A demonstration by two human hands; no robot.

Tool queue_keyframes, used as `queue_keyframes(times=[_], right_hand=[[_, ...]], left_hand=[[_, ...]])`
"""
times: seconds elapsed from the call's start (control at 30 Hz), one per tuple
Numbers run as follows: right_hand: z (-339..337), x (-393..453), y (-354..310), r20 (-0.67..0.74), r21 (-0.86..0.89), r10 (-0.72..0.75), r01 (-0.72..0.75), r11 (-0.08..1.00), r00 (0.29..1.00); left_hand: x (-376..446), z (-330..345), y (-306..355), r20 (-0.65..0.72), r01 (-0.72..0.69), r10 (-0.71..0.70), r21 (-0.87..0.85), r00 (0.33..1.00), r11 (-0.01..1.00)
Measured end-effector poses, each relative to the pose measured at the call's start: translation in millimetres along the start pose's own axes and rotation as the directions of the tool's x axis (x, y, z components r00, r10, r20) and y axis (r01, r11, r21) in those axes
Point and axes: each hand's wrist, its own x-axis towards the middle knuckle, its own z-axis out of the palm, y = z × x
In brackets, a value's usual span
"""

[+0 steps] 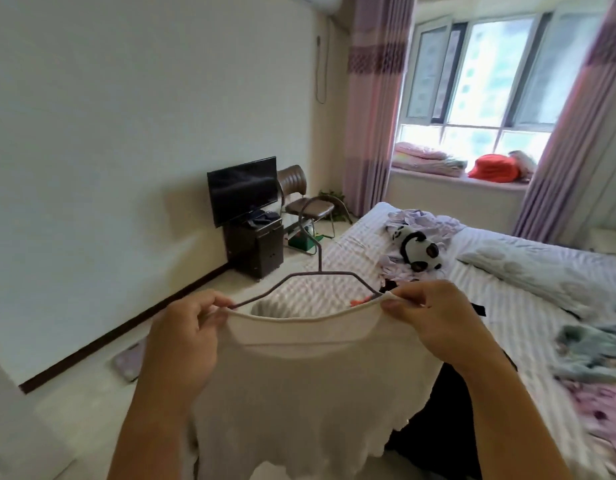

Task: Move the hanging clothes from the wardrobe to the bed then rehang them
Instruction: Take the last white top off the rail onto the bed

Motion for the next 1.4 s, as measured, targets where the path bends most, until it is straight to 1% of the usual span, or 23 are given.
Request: queue_keyframes(times=[0.13,0.27,0.43,0.57,0.67,0.77,0.9,1.1,1.2,1.33,1.4], right_hand=[[-13,0,25,-0.079,-0.009,0.083,-0.084,0.996,0.993],[-32,2,62,-0.103,-0.034,0.163,-0.167,0.985,0.981],[-60,23,126,-0.190,-0.048,0.251,-0.265,0.963,0.949],[-88,47,180,-0.209,-0.050,0.289,-0.305,0.951,0.934],[-107,66,214,-0.207,-0.046,0.322,-0.338,0.940,0.924],[-122,88,247,-0.199,-0.059,0.368,-0.386,0.921,0.908],[-128,118,294,-0.168,-0.088,0.438,-0.456,0.886,0.883],[-119,187,359,-0.133,-0.122,0.493,-0.508,0.852,0.860],[-107,232,392,-0.115,-0.084,0.503,-0.512,0.855,0.857],[-89,294,449,-0.129,-0.095,0.582,-0.594,0.799,0.803],[-81,326,477,-0.134,-0.120,0.601,-0.614,0.780,0.788]], left_hand=[[28,42,3,0.109,-0.027,0.033,-0.054,0.993,0.998],[47,95,23,0.207,-0.052,0.066,-0.074,0.976,0.996],[70,175,48,0.308,-0.077,0.098,-0.079,0.946,0.994],[84,242,69,0.364,-0.066,0.094,-0.088,0.927,0.994],[96,289,86,0.383,-0.067,0.088,-0.067,0.920,0.996],[108,337,96,0.413,-0.038,0.069,-0.083,0.908,0.996],[128,398,100,0.459,0.002,0.027,-0.063,0.888,0.998],[173,497,93,0.475,0.065,-0.033,-0.052,0.880,0.997],[205,549,86,0.457,0.055,-0.026,-0.050,0.889,0.997],[253,625,74,0.489,0.070,-0.050,-0.023,0.871,0.997],[273,663,67,0.477,0.053,-0.032,-0.030,0.879,0.998]])
